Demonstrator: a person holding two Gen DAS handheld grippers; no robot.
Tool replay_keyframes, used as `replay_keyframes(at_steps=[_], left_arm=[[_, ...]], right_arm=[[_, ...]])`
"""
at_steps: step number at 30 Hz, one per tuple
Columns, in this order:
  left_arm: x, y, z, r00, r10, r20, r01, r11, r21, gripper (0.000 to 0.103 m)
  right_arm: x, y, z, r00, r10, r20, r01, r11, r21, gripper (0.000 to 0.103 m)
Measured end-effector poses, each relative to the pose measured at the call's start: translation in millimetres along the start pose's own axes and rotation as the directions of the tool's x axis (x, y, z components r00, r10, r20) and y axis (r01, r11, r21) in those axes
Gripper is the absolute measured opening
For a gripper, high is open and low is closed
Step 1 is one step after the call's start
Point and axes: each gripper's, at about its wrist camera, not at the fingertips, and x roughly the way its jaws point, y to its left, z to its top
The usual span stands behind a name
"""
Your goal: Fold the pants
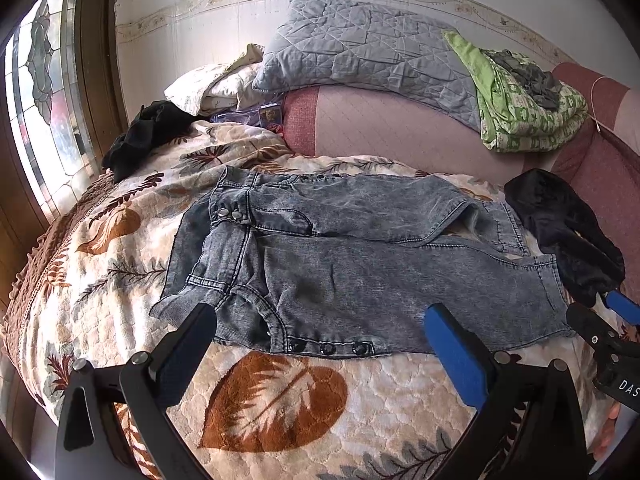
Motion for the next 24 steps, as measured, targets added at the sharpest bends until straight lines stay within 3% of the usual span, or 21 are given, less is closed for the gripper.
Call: replay_keyframes(at_steps=[24], left_arm=[[3.3, 0.2, 2.6, 1.000, -0.004, -0.007, 0.004, 1.000, -0.005, 0.103]], right_arm=[[2.0, 0.2, 1.3, 1.000, -0.008, 0.000, 0.008, 1.000, 0.001, 0.103]])
